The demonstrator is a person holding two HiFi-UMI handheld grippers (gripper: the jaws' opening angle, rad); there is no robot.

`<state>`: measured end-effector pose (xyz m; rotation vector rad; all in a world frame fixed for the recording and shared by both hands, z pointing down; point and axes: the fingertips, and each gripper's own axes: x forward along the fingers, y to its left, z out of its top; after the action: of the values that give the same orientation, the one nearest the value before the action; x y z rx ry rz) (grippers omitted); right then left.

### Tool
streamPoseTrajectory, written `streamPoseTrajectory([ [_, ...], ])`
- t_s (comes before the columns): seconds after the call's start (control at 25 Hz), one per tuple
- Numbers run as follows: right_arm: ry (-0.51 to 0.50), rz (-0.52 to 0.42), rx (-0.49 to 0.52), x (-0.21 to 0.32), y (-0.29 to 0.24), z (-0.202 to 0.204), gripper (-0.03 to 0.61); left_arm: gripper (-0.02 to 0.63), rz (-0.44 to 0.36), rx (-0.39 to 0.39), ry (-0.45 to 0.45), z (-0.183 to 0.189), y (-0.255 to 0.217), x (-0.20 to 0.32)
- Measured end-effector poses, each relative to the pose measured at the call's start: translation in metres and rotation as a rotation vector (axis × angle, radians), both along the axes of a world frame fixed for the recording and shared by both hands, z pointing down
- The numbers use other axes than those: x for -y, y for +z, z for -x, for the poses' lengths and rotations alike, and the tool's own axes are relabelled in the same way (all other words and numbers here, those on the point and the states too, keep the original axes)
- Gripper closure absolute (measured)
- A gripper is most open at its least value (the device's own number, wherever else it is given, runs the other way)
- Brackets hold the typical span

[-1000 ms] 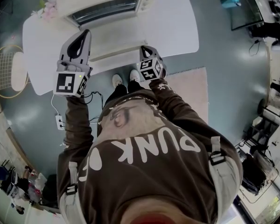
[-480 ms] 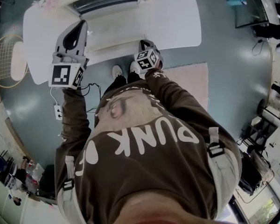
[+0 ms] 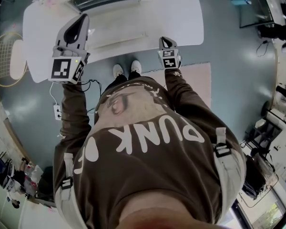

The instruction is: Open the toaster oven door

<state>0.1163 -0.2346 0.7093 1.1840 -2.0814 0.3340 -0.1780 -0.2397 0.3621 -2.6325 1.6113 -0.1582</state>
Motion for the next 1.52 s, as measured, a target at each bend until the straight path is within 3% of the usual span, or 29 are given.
streamPoseTrajectory([
  [0.08,-0.048,-0.105,0.108,0.029,-0.055,0.014,0.561,0.611,-0.004,0.0,-0.002,0.002,0.0,0.001],
  [0.28,-0.345,-0.414,0.329,0.053,-0.229,0.116,0.563,0.611,-0.016,0.002,0.008,-0.005,-0.004,0.003],
  [0.44,-0.494,-0.549,0.421,0.039,-0.311,0.179,0.563,0.611,-0.04,0.002,0.019,-0.011,-0.01,0.005],
  [0.6,-0.553,-0.578,0.459,0.031,-0.335,0.205,0.568,0.611,-0.047,0.009,0.031,-0.016,-0.012,0.006],
  [0.84,-0.571,-0.569,0.497,0.028,-0.347,0.211,0.569,0.611,-0.042,0.013,0.03,-0.02,-0.012,0.007],
  [1.52,-0.58,-0.542,0.453,0.028,-0.345,0.212,0.571,0.611,-0.047,0.014,0.035,-0.023,-0.013,0.007],
])
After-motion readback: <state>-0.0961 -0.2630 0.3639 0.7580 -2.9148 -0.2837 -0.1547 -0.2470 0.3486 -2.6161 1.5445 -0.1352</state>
